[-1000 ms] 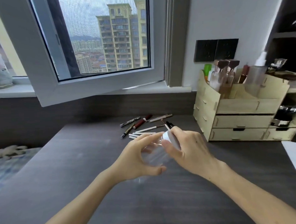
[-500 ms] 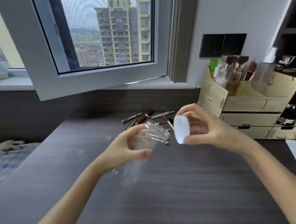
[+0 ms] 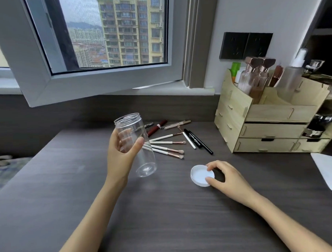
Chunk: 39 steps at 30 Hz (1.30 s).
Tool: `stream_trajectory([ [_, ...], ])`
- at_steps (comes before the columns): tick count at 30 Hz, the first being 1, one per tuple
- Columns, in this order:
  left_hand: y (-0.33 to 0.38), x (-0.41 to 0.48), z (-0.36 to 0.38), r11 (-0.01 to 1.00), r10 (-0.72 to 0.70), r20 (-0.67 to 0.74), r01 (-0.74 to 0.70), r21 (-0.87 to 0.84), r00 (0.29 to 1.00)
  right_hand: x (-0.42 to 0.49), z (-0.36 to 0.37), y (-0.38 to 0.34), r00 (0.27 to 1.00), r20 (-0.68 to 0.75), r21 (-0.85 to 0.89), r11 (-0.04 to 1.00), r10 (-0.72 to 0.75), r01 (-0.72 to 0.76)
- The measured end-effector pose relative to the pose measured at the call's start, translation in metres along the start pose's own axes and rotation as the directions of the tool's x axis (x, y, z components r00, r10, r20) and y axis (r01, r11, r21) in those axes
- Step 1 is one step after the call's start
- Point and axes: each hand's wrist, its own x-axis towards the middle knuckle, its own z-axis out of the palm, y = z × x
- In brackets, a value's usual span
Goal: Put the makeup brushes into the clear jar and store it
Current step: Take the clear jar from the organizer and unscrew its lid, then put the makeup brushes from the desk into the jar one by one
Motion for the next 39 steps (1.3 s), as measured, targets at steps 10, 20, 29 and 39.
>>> stream_trajectory([
  [10, -0.009, 0.0, -0.001, 0.953, 0.142, 0.029, -0.145, 0.265, 0.989, 0.112, -0.006, -0.005, 0.969, -0.212, -0.395, 0.896, 0.128, -0.205],
  [20, -0.004, -0.002, -0.004, 0.909, 0.247, 0.047, -0.248, 0.334, 0.968, 0.163, 0.003, -0.008, 0.925, -0.002, -0.521, 0.789, 0.38, -0.325],
  [29, -0.003, -0.003, -0.004, 0.852, 0.319, 0.067, -0.317, 0.417, 0.945, 0.105, -0.042, -0.106, 0.921, -0.357, 0.692, 0.706, 0.157, 0.148],
  [39, -0.009, -0.012, -0.004, 0.592, 0.46, 0.269, -0.518, 0.617, 0.846, 0.052, 0.026, -0.144, 0.882, -0.286, -0.064, 0.926, -0.375, 0.372],
])
